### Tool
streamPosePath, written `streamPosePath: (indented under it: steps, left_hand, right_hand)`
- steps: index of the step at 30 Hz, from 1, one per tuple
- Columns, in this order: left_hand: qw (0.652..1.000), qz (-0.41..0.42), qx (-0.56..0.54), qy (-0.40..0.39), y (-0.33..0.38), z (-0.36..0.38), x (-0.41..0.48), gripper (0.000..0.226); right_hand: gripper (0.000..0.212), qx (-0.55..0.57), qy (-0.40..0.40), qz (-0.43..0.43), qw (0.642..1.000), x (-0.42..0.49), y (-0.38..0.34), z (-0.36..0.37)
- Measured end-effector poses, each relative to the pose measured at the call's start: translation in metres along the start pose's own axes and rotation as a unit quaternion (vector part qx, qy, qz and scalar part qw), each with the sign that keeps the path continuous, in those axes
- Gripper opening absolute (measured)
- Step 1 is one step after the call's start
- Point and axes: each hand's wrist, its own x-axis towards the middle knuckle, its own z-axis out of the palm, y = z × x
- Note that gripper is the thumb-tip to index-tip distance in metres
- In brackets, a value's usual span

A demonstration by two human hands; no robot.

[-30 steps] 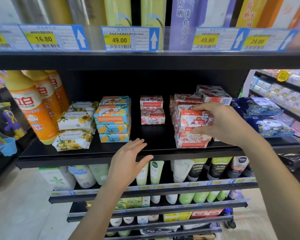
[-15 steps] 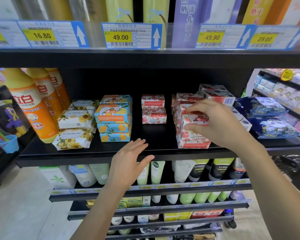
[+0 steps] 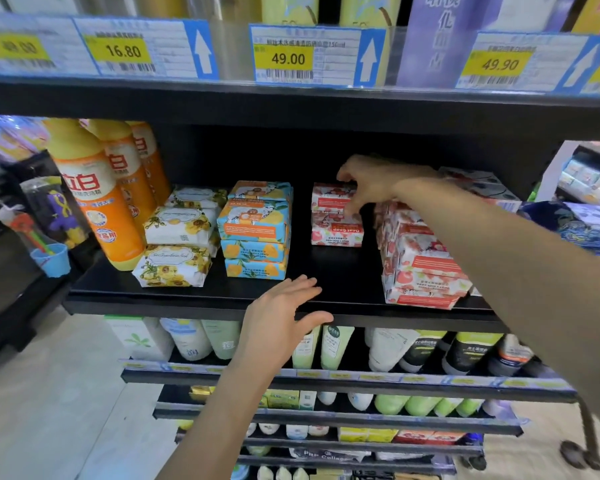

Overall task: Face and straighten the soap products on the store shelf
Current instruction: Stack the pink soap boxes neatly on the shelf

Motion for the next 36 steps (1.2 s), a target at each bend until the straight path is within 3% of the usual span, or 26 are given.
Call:
streamPosePath:
  steps: [7, 14, 20, 28, 31, 34, 36]
  left_hand:
    - [1.000, -0.008, -0.009, 0.004, 0.000, 0.002, 0.001, 0.054]
    - [1.000, 0.000, -0.005, 0.008, 0.004, 0.000, 0.000, 0.054]
    - [1.000, 0.008, 0.007, -0.001, 0.010, -0.004, 0.000, 0.055]
    - [0.999, -0.030, 0.005, -0.023, 0.017, -0.013, -0.001, 0.057]
    - [0.985, -0.067, -0.158, -0.037, 0.021, -0.025, -0.002, 0.066]
    - [0.909, -0.103, -0.403, -0.034, 0.027, -0.041, -0.008, 0.066]
    - [0.852, -0.118, -0.510, -0.030, 0.034, -0.049, -0.014, 0.068]
  right_hand:
    - [0.065, -0.062, -0.039, 0.035, 0.997, 0.041, 0.010, 0.008]
    - [0.043, -0.054, -0.010, 0.031, 0.998, 0.042, 0.009, 0.011]
    - [0.046, -0.003, 0.055, 0.005, 0.998, -0.004, 0.000, -0.005]
    - [0.071, 0.069, 0.171, -0.041, 0.982, -0.118, -0.023, 0.008]
    - [0.073, 0.090, 0.218, -0.062, 0.970, -0.153, -0.030, 0.025]
    - [0.075, 0.118, 0.246, -0.087, 0.958, -0.178, -0.034, 0.048]
    - [0.075, 0.153, 0.252, -0.098, 0.951, -0.190, -0.035, 0.065]
